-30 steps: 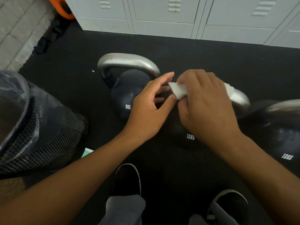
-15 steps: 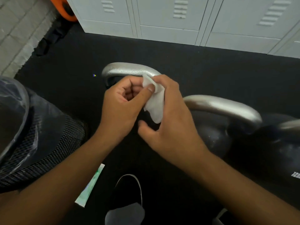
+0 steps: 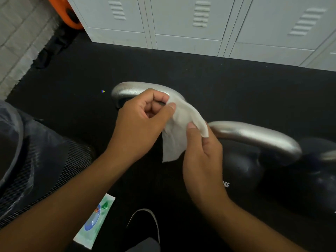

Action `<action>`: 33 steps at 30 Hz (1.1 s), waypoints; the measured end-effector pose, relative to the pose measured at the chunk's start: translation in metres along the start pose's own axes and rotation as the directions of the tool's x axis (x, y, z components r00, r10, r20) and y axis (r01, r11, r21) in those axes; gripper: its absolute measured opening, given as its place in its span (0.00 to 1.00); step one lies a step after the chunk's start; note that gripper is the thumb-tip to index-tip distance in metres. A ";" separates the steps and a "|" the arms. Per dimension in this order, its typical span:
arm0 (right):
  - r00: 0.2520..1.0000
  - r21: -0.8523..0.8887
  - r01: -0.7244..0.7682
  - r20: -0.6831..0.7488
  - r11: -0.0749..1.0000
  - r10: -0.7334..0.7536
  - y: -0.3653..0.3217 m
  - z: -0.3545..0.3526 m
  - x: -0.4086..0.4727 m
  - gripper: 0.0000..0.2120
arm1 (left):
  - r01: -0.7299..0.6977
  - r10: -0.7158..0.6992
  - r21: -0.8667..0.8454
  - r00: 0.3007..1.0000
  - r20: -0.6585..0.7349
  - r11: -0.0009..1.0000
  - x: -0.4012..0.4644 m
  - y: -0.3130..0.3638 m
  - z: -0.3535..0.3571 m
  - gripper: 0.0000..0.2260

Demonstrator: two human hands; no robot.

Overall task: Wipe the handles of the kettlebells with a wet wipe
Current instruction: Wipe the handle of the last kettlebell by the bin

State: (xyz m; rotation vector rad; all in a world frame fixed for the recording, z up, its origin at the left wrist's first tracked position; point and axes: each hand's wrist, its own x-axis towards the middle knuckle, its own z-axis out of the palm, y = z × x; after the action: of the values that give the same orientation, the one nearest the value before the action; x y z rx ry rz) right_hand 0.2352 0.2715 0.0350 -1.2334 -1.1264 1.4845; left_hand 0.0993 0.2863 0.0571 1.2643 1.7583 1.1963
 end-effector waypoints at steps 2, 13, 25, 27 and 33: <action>0.997 0.076 -0.061 -0.038 0.995 0.064 0.001 0.004 -0.007 0.16 | -0.037 0.037 0.027 0.999 0.005 0.999 -0.004 -0.003 0.003 0.07; 0.884 0.304 -0.397 -0.125 0.866 0.450 0.013 0.024 -0.004 0.10 | 0.001 -0.045 0.116 0.923 0.382 0.993 -0.007 -0.027 0.008 0.15; 0.879 0.108 -0.451 -0.117 0.886 0.462 0.015 0.035 0.033 0.36 | 0.332 -0.314 -0.247 0.943 0.111 0.910 0.003 -0.042 0.004 0.18; 0.898 -0.010 -0.435 -0.074 0.900 0.434 0.019 0.034 0.030 0.41 | 0.344 -0.309 -0.339 0.938 0.155 0.876 0.002 -0.040 0.005 0.21; 0.951 -0.082 -0.285 0.097 0.955 0.292 0.040 0.031 0.021 0.46 | 0.391 -0.267 -0.559 0.918 0.293 0.731 0.000 -0.037 0.005 0.26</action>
State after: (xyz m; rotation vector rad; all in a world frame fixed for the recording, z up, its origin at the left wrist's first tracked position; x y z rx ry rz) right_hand 0.1985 0.2805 -0.0051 -1.4265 -1.1089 1.7619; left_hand 0.0908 0.2839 0.0211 0.6171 1.2243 1.2343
